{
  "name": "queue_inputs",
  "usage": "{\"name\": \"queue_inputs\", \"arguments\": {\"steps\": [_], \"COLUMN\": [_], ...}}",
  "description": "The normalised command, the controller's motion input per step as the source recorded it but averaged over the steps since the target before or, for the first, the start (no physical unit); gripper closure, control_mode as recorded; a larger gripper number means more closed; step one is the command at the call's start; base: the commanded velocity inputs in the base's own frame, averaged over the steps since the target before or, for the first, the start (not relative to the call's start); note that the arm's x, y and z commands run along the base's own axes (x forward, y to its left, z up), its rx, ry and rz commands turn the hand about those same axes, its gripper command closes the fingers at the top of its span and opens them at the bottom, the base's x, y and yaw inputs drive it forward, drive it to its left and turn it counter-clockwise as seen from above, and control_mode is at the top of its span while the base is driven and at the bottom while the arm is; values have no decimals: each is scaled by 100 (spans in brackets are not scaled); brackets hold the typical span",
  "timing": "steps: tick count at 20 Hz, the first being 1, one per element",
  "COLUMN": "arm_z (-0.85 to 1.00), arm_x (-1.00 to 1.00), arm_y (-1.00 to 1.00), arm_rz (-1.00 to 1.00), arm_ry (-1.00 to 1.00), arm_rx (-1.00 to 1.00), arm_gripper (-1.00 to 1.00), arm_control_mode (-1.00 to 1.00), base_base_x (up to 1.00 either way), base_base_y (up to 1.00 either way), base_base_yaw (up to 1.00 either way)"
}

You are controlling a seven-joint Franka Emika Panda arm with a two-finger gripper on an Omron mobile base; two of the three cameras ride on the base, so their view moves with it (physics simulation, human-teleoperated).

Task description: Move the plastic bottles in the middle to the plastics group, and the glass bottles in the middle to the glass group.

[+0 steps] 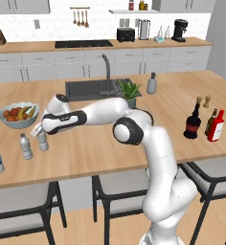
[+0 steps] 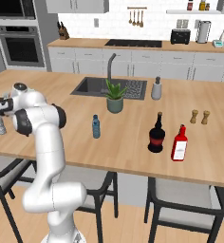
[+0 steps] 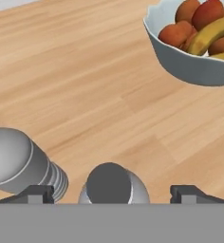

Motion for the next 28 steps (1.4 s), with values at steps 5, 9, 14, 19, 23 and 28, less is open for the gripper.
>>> {"name": "queue_inputs", "arguments": {"steps": [5,9,14,19,23,28], "arm_z": [49,46,49,35,25,5], "arm_x": [0,0,-4,-14,-12,-3], "arm_y": [0,-5,-17,-45,-67,-97], "arm_rz": [0,0,0,-1,-6,-16], "arm_ry": [0,0,0,0,1,2], "arm_rx": [0,0,0,0,0,0], "arm_gripper": [-100,-100,-100,-100,-100,-100], "arm_control_mode": [-100,-100,-100,-100,-100,-100], "base_base_x": [0,0,0,0,0,0], "base_base_y": [0,0,0,0,0,0], "base_base_yaw": [0,0,0,0,0,0]}}
